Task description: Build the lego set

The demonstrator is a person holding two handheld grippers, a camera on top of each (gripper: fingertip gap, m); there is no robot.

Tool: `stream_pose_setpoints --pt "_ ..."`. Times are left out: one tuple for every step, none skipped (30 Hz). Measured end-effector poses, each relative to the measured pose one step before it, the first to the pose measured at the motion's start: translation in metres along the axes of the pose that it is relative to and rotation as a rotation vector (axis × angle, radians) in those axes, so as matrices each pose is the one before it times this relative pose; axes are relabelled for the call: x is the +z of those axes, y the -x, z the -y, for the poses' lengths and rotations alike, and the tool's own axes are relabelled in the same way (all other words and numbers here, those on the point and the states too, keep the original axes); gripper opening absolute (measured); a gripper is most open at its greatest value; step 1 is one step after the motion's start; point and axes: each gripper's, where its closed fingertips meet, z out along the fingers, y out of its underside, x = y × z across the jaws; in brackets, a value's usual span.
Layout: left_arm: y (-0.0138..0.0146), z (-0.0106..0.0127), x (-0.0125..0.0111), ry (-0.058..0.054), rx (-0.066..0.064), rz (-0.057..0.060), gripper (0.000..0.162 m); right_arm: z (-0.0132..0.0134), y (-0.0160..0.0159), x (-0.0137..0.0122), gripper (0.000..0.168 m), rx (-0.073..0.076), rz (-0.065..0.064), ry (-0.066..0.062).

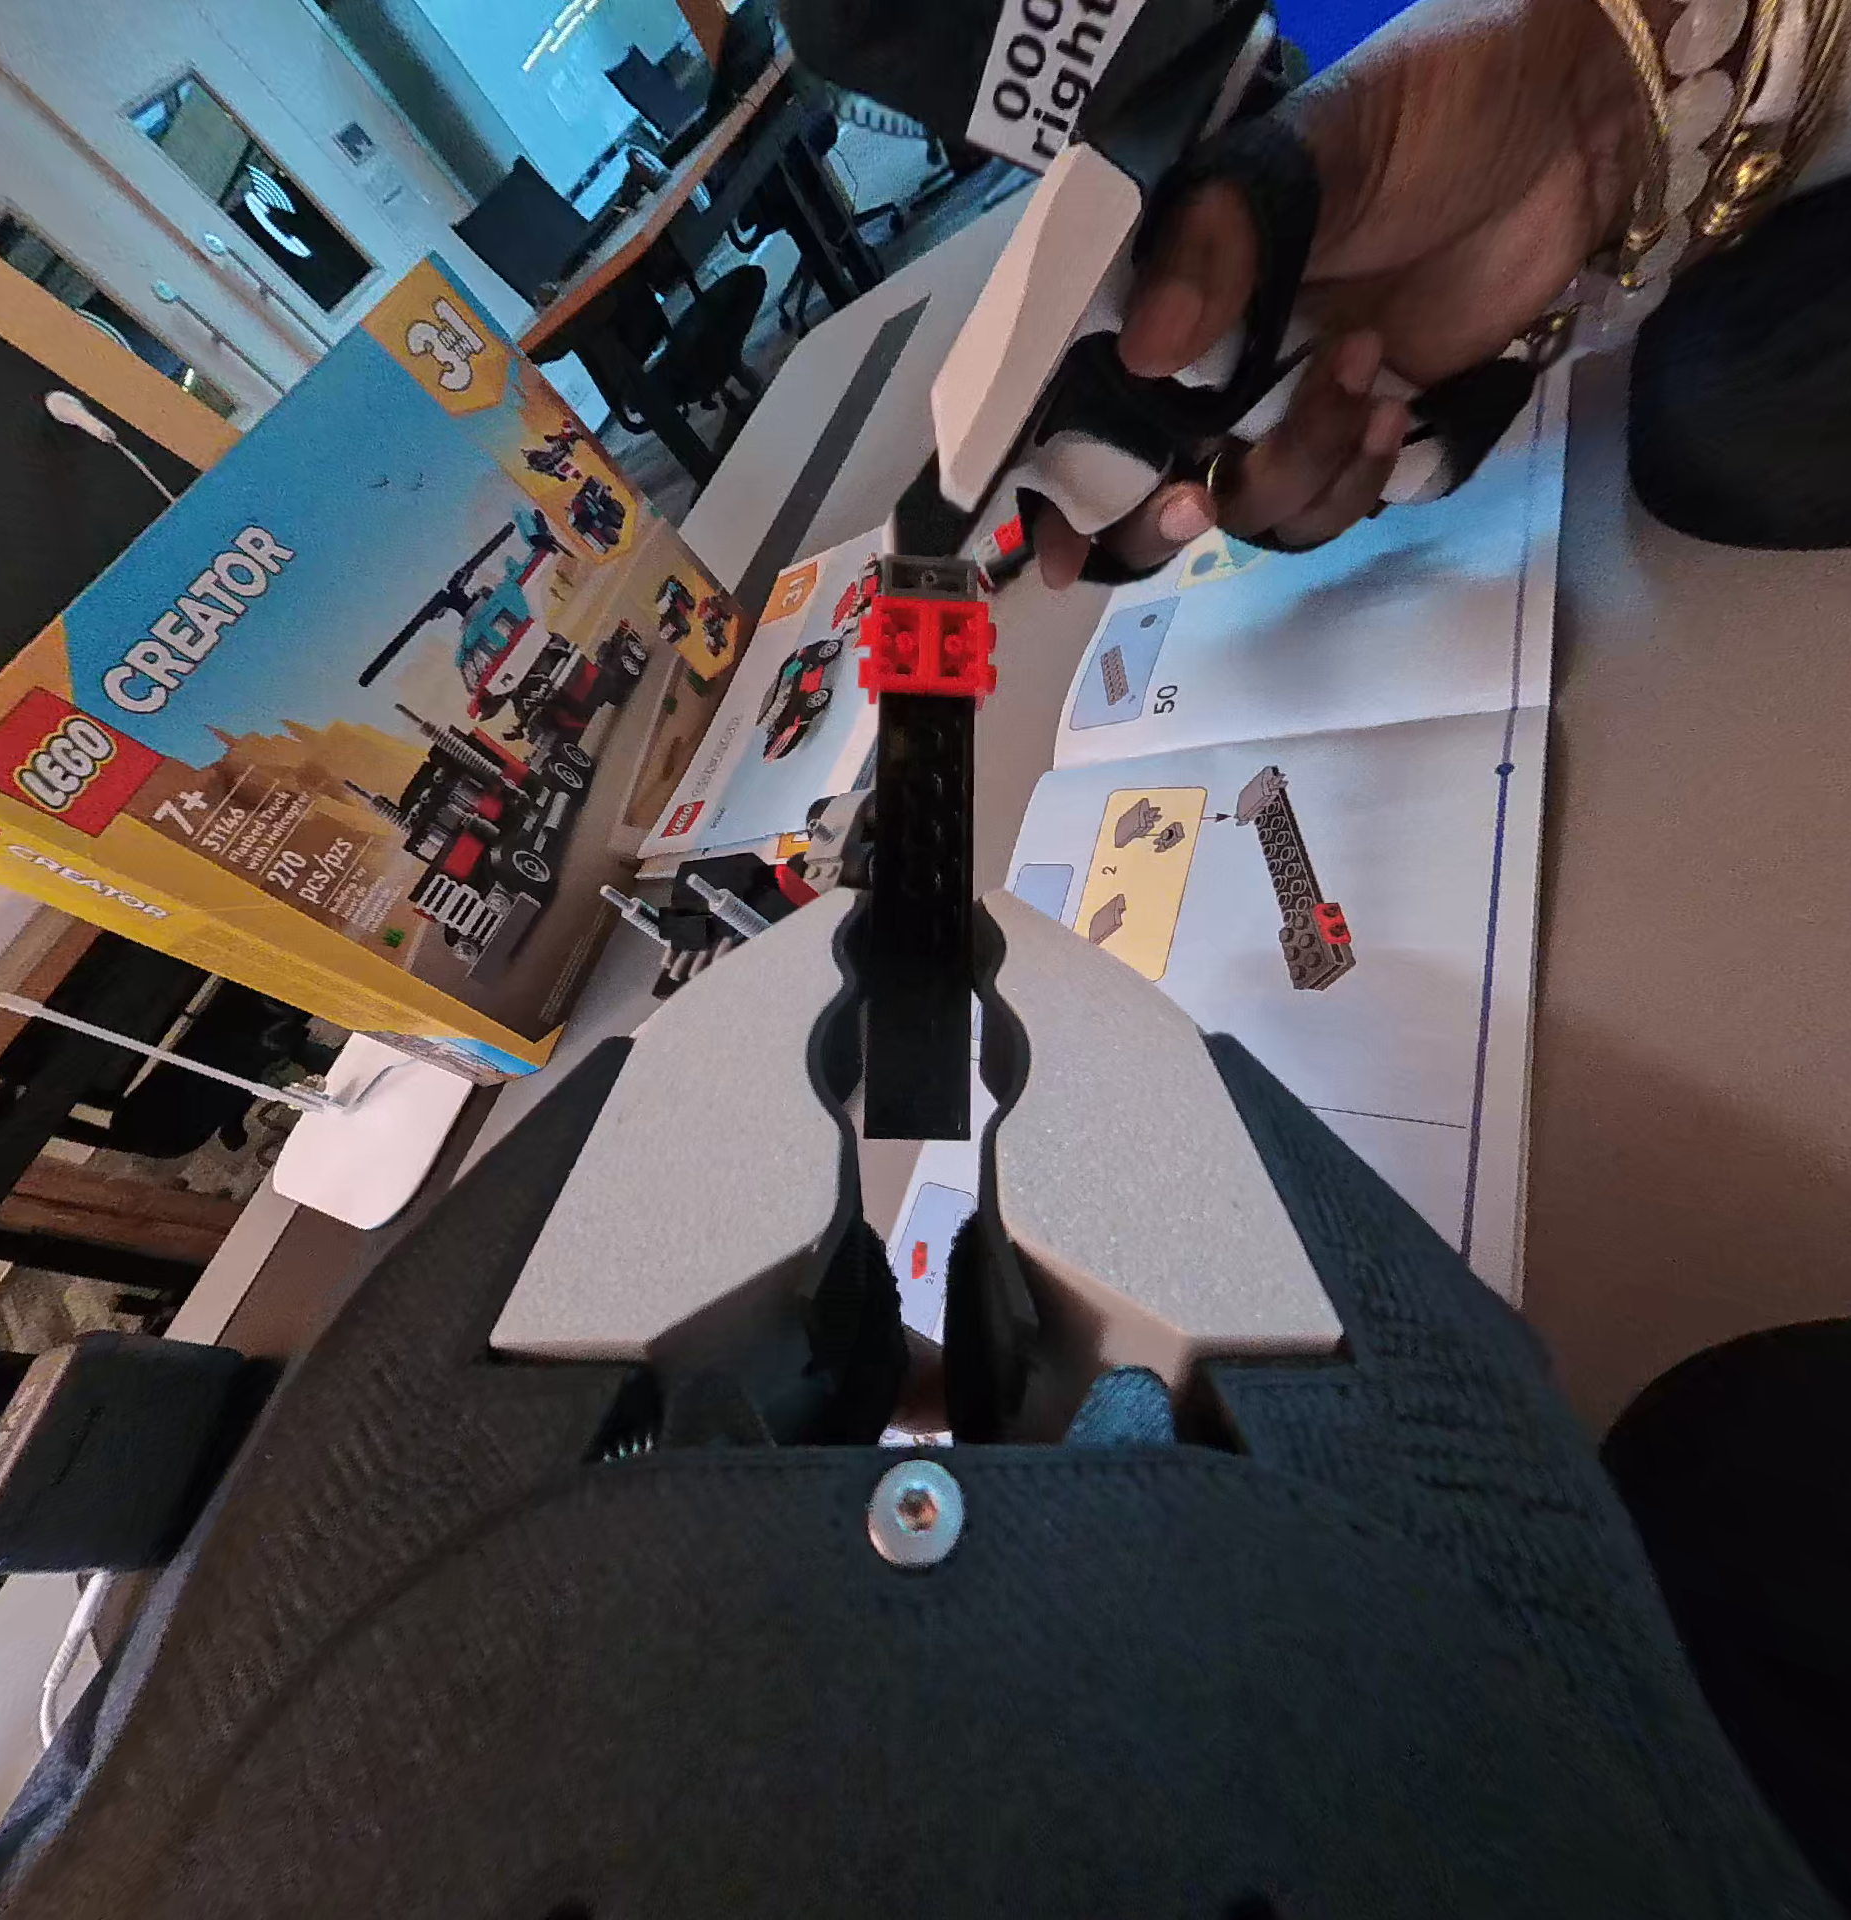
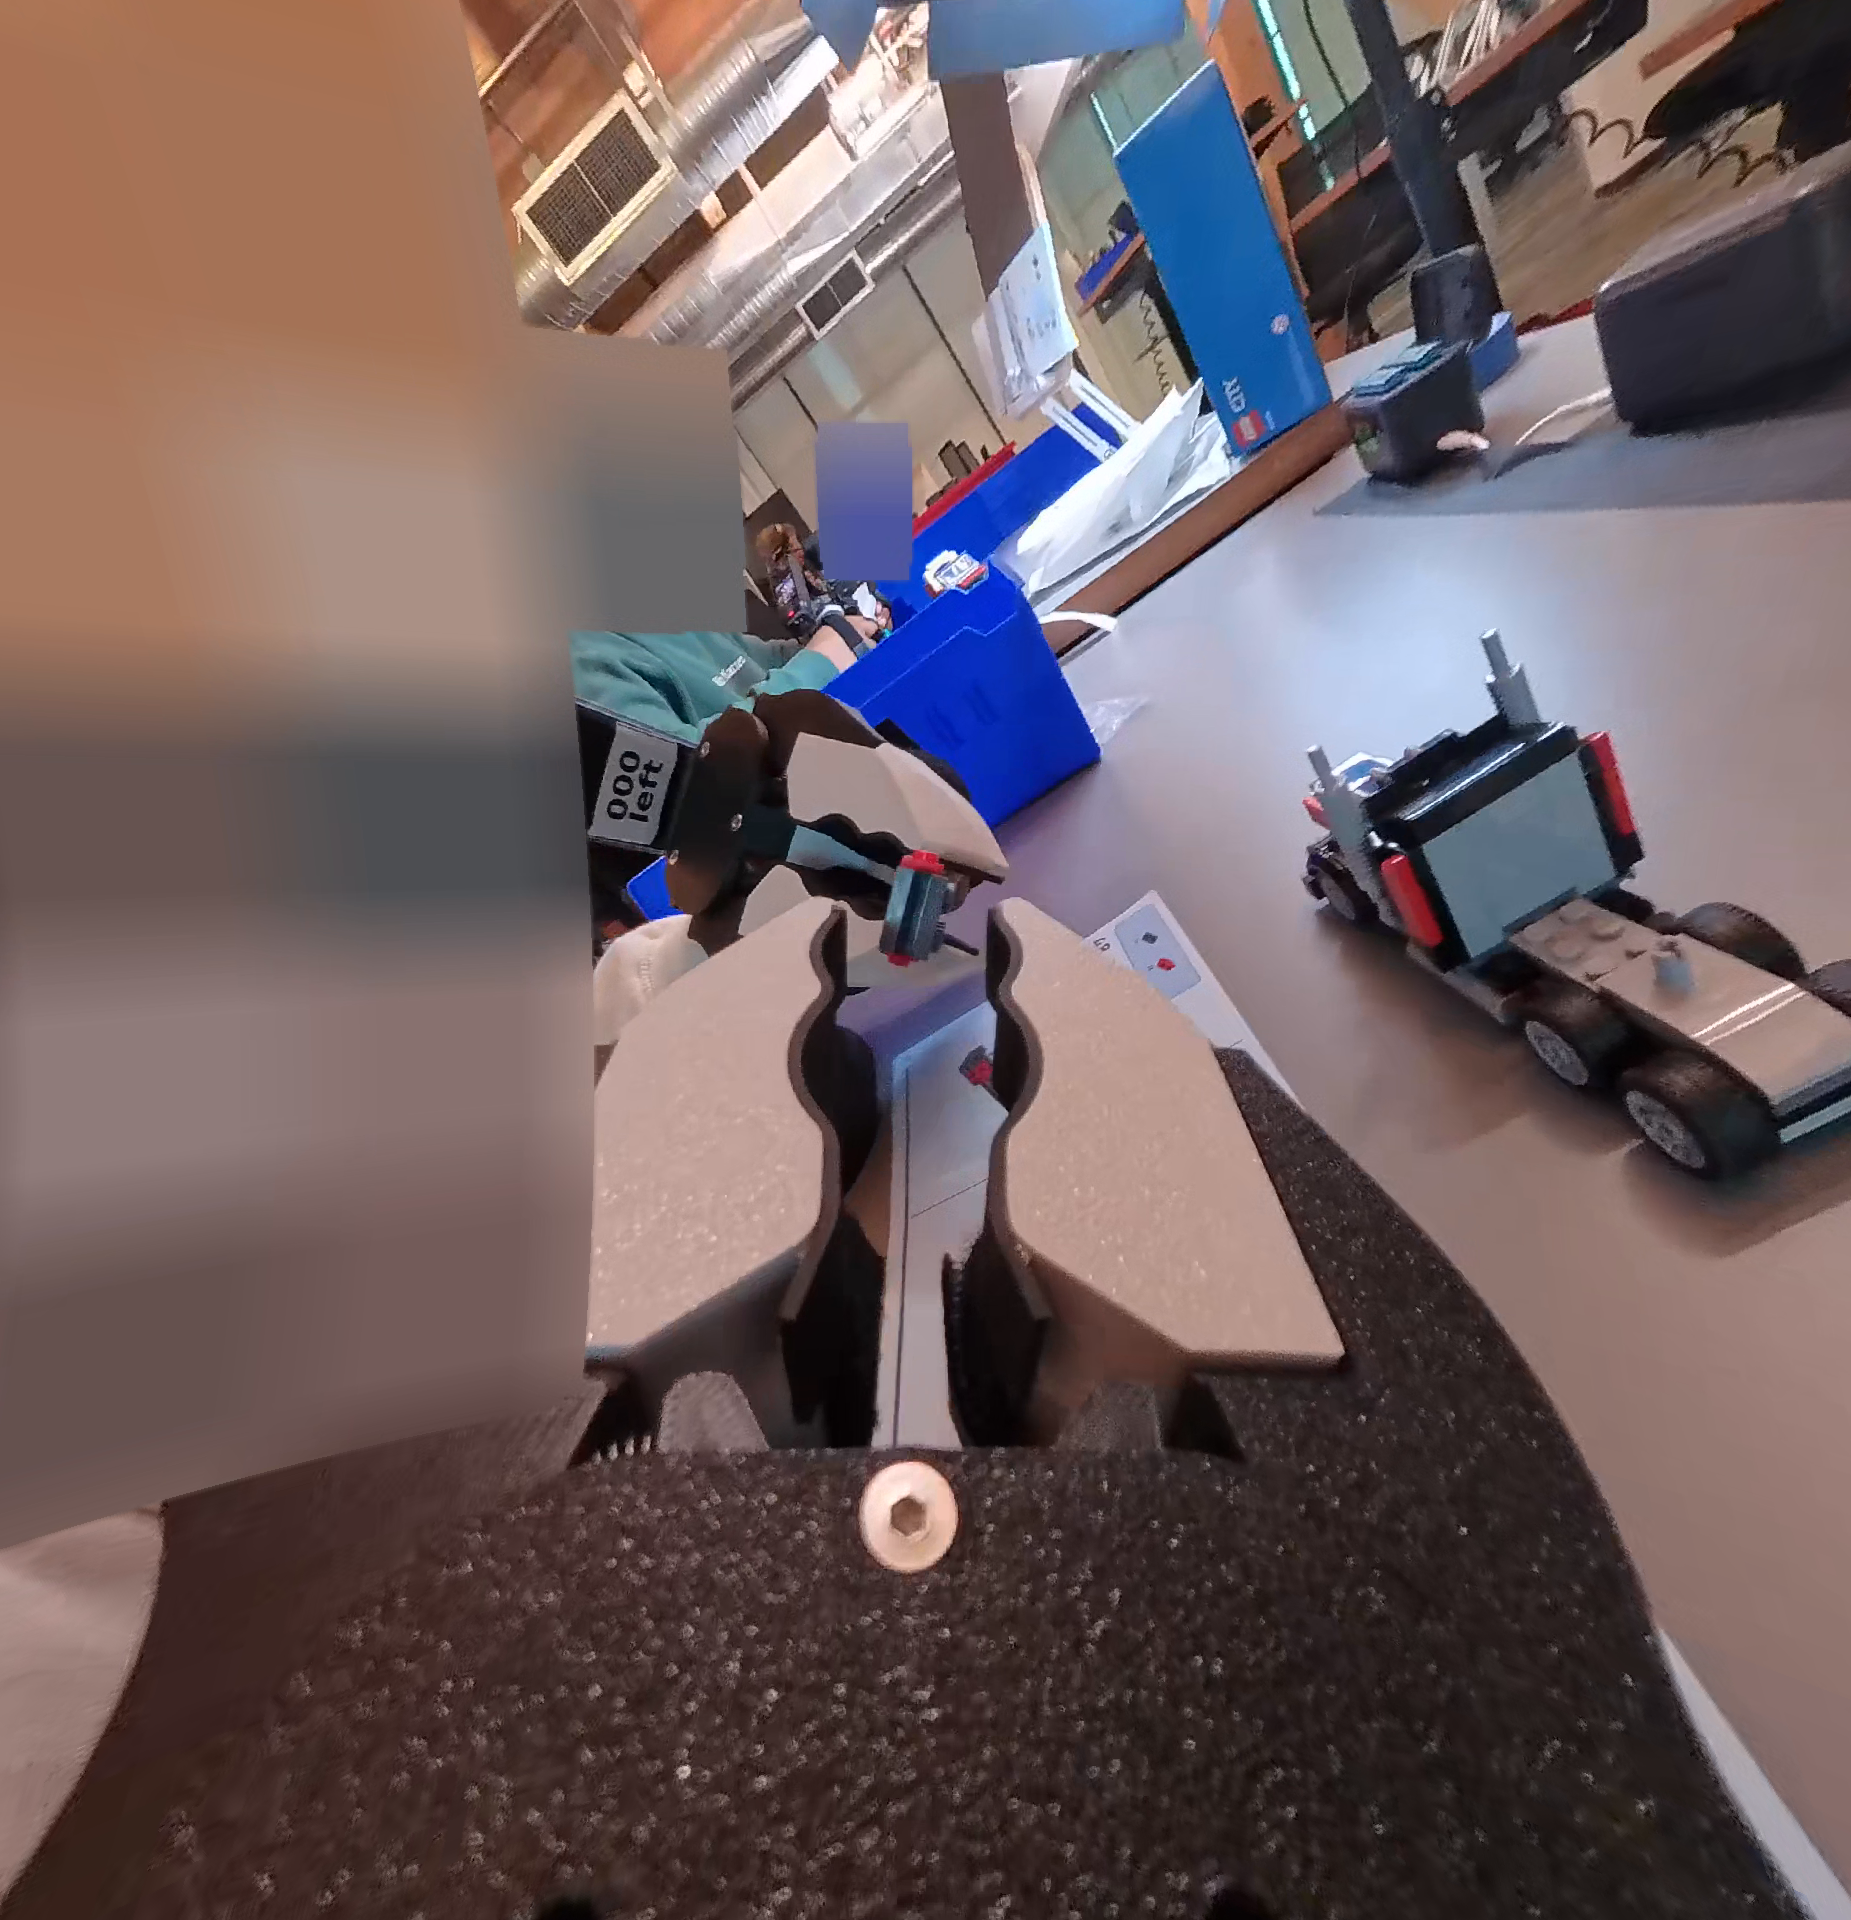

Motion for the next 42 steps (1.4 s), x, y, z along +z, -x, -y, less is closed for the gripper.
stream_pose_setpoints --pt "0.00006 0.00040 -0.00020 -0.0021 0.0036 0.0015 0.018 0.00009 0.00032 -0.00016 0.026 -0.0088 -0.0015 -0.0002" --pt "-0.00009 0.00016 0.00028 0.0013 0.0059 0.0023 0.018 -0.00132 0.00070 0.00090 0.026 -0.0015 0.0014 0.0067" --pt "-0.00024 0.00000 0.00035 0.0028 0.0079 0.0025 0.018 -0.00305 -0.00010 0.00174 0.028 0.0033 -0.0022 0.0181" --pt "-0.00071 0.00042 0.00049 0.0010 0.0103 0.0008 0.018 -0.00406 -0.00067 0.00240 0.030 0.0018 -0.0041 0.0242" --pt "-0.00104 0.00053 0.00051 -0.0003 0.0120 -0.0006 0.018 -0.00372 0.00031 0.00267 0.030 -0.0038 0.0001 0.0207" --pt "-0.00068 0.00052 0.00058 0.0008 0.0149 0.0025 0.018 -0.00230 0.00141 0.00251 0.029 -0.0113 0.0050 0.0125" --pt "-0.00014 0.00016 0.00029 0.0028 0.0213 0.0073 0.018 -0.00086 0.00253 0.00180 0.025 -0.0213 0.0068 0.0066" --pt "0.00010 -0.00002 0.00004 0.0030 0.0281 0.0106 0.018 -0.00001 0.00273 0.00115 0.019 -0.0341 0.0033 0.0049" --pt "0.00025 0.00093 -0.00024 -0.0043 0.0289 0.0120 0.018 0.00016 0.00270 0.00028 0.014 -0.0556 -0.0022 0.0085" --pt "0.00029 0.00199 -0.00070 -0.0128 0.0191 0.0095 0.018 0.00067 0.00148 -0.00058 0.013 -0.0757 -0.0161 0.0107" --pt "-0.00050 0.00188 -0.00104 -0.0144 0.0005 -0.0044 0.020 0.00174 0.00238 -0.00109 0.013 -0.1044 -0.0162 0.0087" --pt "-0.00056 0.00073 -0.00151 -0.0095 -0.0254 -0.0174 0.028 0.00235 0.00204 -0.00144 0.013 -0.1366 -0.0276 0.0099" --pt "0.00009 -0.00083 -0.00206 -0.0040 -0.0514 -0.0241 0.036 0.00058 -0.00041 -0.00178 0.012 -0.1657 -0.0548 0.0303" --pt "0.00102 -0.00140 -0.00284 -0.0046 -0.0660 -0.0252 0.042 -0.00032 -0.00065 -0.00170 0.012 -0.1871 -0.0647 0.0482" --pt "0.00127 -0.00051 -0.00347 -0.0116 -0.0652 -0.0246 0.044 -0.00003 0.00163 -0.00103 0.012 -0.2029 -0.0513 0.0521" --pt "0.00123 0.00003 -0.00348 -0.0143 -0.0531 -0.0205 0.044 -0.00003 0.00271 -0.00010 0.012 -0.2043 -0.0452 0.0528" --pt "0.00157 0.00069 -0.00282 -0.0133 -0.0327 -0.0086 0.044 0.00011 0.00258 0.00079 0.012 -0.1850 -0.0432 0.0484" --pt "0.00058 0.00124 -0.00191 -0.0124 -0.0102 -0.0042 0.044 0.00035 0.00319 0.00163 0.012 -0.1502 -0.0329 0.0408" --pt "-0.00104 0.00130 -0.00074 -0.0087 0.0072 -0.0053 0.044 0.00031 0.00491 0.00269 0.012 -0.0988 -0.0076 0.0315" --pt "-0.00181 0.00112 0.00045 -0.0035 0.0186 -0.0037 0.043 0.00056 0.00546 0.00299 0.012 -0.0462 0.0124 0.0204" --pt "-0.00211 0.00068 0.00166 0.0021 0.0199 -0.0019 0.042 0.00096 0.00305 0.00238 0.012 -0.0154 0.0091 0.0070" --pt "-0.00085 -0.00132 0.00269 0.0157 0.0051 0.0045 0.040 -0.00113 -0.00141 0.00140 0.012 0.0008 -0.0131 0.0111" --pt "0.00190 -0.00398 0.00300 0.0344 -0.0179 0.0153 0.038 -0.00397 -0.00543 0.00022 0.012 0.0036 -0.0366 0.0281" --pt "0.00343 -0.00533 0.00292 0.0423 -0.0385 0.0184 0.037 -0.00369 -0.00462 -0.00023 0.012 -0.0021 -0.0283 0.0247" --pt "0.00393 -0.00458 0.00260 0.0313 -0.0610 0.0149 0.036 -0.00196 -0.00342 -0.00044 0.012 0.0002 -0.0227 0.0145" --pt "0.00384 -0.00133 0.00243 0.0044 -0.0904 0.0098 0.034 -0.00115 -0.00329 -0.00034 0.012 0.0053 -0.0247 0.0124" --pt "0.00166 0.00207 0.00248 -0.0224 -0.1195 -0.0091 0.029 0.00004 -0.00167 -0.00003 0.012 -0.0016 -0.0138 0.0050" --pt "-0.00238 0.00399 0.00224 -0.0341 -0.1428 -0.0410 0.029 0.00108 -0.00214 -0.00052 0.012 -0.0086 -0.0182 -0.0031" --pt "-0.00582 0.00637 0.00158 -0.0484 -0.1657 -0.0730 0.029 0.00192 -0.00378 -0.00105 0.012 -0.0097 -0.0297 -0.0082" --pt "-0.00878 0.01000 0.00040 -0.0754 -0.1853 -0.1059 0.028 0.00252 -0.00349 -0.00128 0.012 -0.0093 -0.0254 -0.0124" --pt "-0.00927 0.01182 -0.00085 -0.0910 -0.1953 -0.1200 0.025 0.00280 -0.00347 -0.00113 0.012 -0.0132 -0.0242 -0.0096" --pt "-0.00724 0.01069 -0.00163 -0.0818 -0.1812 -0.1105 0.023 0.00288 -0.00424 -0.00124 0.012 -0.0228 -0.0318 -0.0075" --pt "-0.00474 0.00602 -0.00145 -0.0497 -0.1331 -0.0828 0.024 0.00242 -0.00331 -0.00075 0.012 -0.0266 -0.0251 -0.0033" --pt "-0.00090 0.00130 -0.00020 -0.0203 -0.0679 -0.0373 0.024 0.00222 -0.00159 -0.00024 0.012 -0.0224 -0.0123 -0.0007" --pt "0.00170 -0.00075 0.00126 -0.0087 -0.0154 0.0002 0.024 0.00246 0.00005 0.00018 0.012 -0.0201 -0.0027 -0.0036" --pt "0.00019 -0.00120 0.00273 -0.0046 0.0046 0.0026 0.024 0.00190 0.00161 0.00079 0.012 -0.0225 0.0054 0.0002" --pt "-0.00365 -0.00095 0.00332 -0.0021 -0.0020 -0.0185 0.024 0.00079 0.00195 0.00100 0.012 -0.0240 0.0057 0.0072" --pt "-0.00375 -0.00037 0.00282 -0.0039 -0.0122 -0.0220 0.023 0.00083 -0.00081 0.00050 0.013 -0.0205 -0.0125 0.0050" --pt "-0.00064 -0.00031 0.00139 -0.0041 -0.0083 -0.0057 0.019 0.00168 -0.00034 -0.00002 0.013 -0.0129 -0.0036 -0.0037" --pt "0.00232 -0.00111 -0.00018 0.0008 0.0017 0.0089 0.012 0.00180 0.00025 -0.00009 0.013 -0.0037 0.0047 -0.0046" --pt "0.00241 -0.00127 -0.00082 0.0044 -0.0001 0.0062 0.012 0.00085 0.00161 0.00041 0.013 -0.0046 0.0103 0.0009" --pt "0.00084 -0.00052 -0.00091 0.0010 -0.0108 -0.0054 0.011 0.00081 0.00157 0.00048 0.013 -0.0088 0.0048 -0.0002"
